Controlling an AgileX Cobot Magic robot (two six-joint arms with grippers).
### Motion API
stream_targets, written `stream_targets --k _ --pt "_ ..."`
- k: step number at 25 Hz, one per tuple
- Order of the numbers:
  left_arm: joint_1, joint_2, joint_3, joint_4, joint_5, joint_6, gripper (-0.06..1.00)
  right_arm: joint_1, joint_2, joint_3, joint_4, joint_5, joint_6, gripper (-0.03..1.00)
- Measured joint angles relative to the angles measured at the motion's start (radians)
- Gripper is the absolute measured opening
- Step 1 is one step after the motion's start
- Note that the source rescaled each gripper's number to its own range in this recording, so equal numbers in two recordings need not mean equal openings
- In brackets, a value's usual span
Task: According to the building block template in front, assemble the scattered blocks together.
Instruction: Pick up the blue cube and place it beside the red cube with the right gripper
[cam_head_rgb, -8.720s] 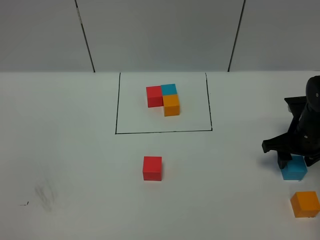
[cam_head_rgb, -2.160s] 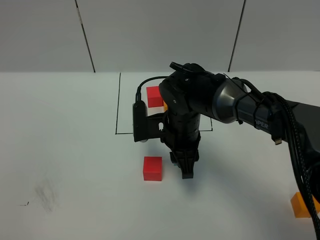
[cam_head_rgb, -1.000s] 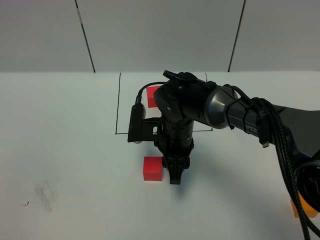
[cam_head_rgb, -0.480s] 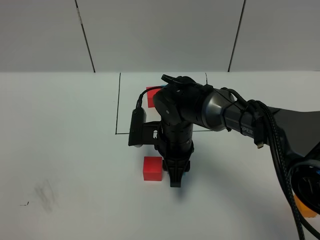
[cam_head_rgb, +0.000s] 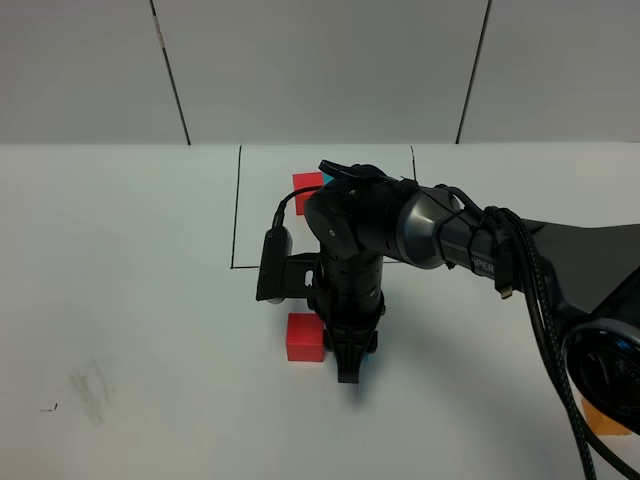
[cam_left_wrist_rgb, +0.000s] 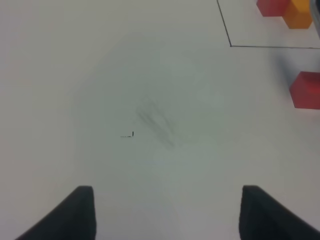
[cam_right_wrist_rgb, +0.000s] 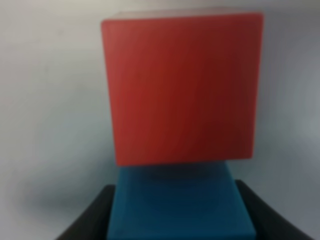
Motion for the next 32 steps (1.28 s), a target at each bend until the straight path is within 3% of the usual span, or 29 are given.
stream_targets --k 32 --pt "0.0 0.0 0.0 0.0 0.0 0.0 0.96 0.0 0.027 0.0 0.005 -0.04 0.007 0.02"
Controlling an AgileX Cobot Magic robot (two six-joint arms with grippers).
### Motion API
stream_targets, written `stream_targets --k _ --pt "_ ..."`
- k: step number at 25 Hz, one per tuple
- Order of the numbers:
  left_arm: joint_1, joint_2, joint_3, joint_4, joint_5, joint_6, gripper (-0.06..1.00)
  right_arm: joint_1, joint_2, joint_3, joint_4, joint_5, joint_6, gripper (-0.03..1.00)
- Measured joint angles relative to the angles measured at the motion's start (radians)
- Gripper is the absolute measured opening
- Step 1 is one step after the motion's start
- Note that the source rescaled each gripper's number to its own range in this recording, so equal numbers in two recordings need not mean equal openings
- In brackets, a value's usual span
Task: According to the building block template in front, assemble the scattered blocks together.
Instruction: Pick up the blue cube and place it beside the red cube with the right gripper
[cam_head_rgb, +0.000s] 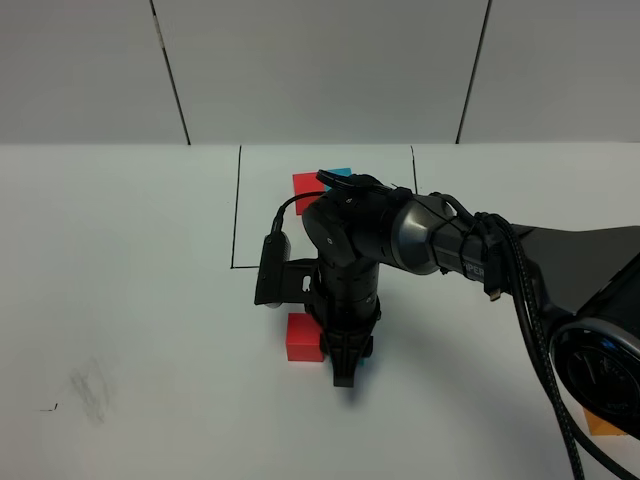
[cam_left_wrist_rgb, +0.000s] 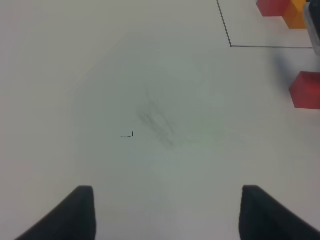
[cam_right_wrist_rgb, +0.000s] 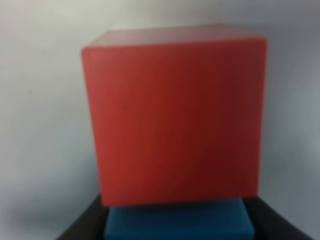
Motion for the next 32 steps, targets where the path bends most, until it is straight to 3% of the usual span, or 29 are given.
stream_targets --k 32 --pt "0.0 0.0 0.0 0.0 0.0 -0.001 0.96 0.009 0.0 -0.002 0.025 -0.032 -0.014 0.02"
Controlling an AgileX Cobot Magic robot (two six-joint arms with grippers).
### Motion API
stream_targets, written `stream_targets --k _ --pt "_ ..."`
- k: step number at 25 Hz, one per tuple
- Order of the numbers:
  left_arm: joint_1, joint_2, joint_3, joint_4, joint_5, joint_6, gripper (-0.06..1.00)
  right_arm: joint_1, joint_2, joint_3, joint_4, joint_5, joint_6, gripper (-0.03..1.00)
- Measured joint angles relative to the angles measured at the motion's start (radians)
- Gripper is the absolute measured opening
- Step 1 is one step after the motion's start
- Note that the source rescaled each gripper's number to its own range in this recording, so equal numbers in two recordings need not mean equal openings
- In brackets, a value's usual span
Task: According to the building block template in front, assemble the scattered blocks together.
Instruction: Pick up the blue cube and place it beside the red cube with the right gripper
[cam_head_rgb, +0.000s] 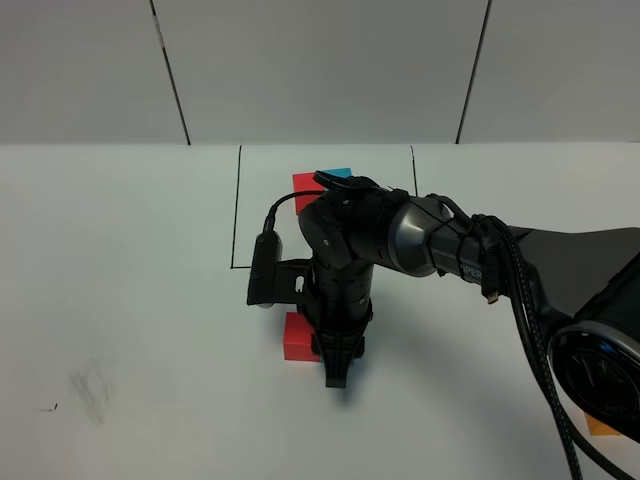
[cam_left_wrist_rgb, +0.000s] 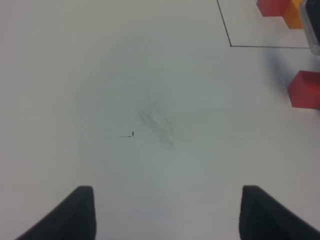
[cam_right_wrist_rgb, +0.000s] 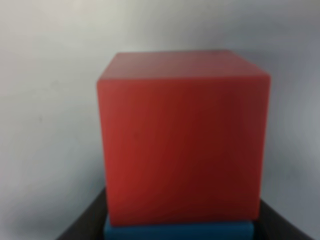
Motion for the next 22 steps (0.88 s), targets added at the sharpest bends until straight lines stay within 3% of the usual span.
stream_targets --k 22 --pt "0.0 0.0 0.0 0.0 0.0 0.0 0.96 0.0 0.0 0.0 -0.052 0.01 -0.085 0.02"
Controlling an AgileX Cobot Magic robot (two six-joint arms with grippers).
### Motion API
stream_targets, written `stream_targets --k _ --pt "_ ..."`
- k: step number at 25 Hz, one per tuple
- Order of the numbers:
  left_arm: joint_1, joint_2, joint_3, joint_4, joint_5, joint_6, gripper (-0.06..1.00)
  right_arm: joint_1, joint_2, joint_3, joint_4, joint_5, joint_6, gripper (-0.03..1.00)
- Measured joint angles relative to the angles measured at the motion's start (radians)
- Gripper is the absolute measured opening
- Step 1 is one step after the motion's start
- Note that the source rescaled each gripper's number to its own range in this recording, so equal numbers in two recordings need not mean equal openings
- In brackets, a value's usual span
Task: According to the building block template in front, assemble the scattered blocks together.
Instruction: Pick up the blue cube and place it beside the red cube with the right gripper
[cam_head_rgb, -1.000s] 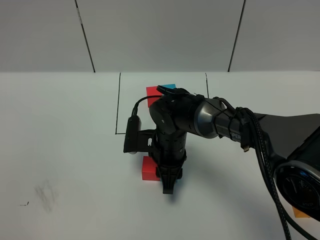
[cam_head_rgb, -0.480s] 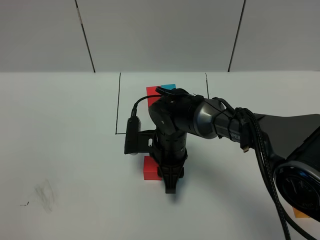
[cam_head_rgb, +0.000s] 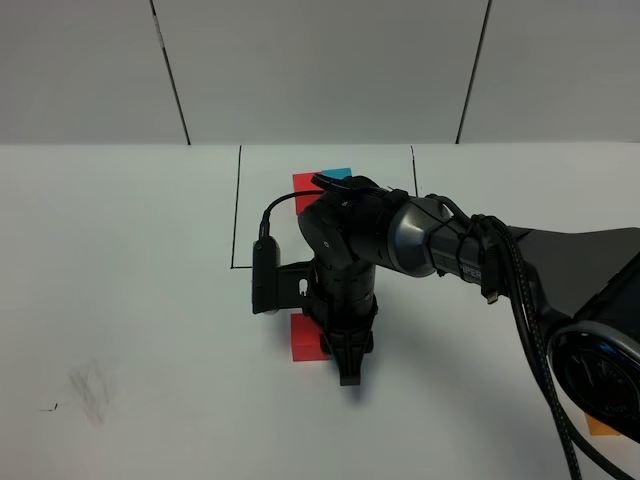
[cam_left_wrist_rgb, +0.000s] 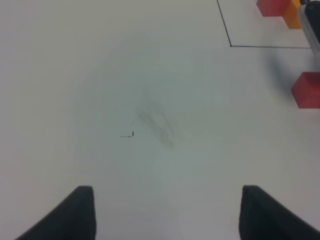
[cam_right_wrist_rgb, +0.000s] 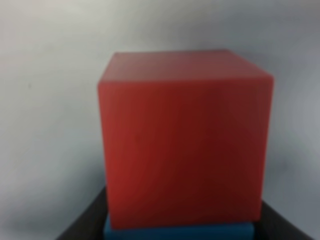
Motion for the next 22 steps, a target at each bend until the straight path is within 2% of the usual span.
stream_targets --k 22 --pt "0.0 0.0 0.0 0.0 0.0 0.0 0.96 0.0 0.0 0.0 0.0 -0.002 -0.028 0.04"
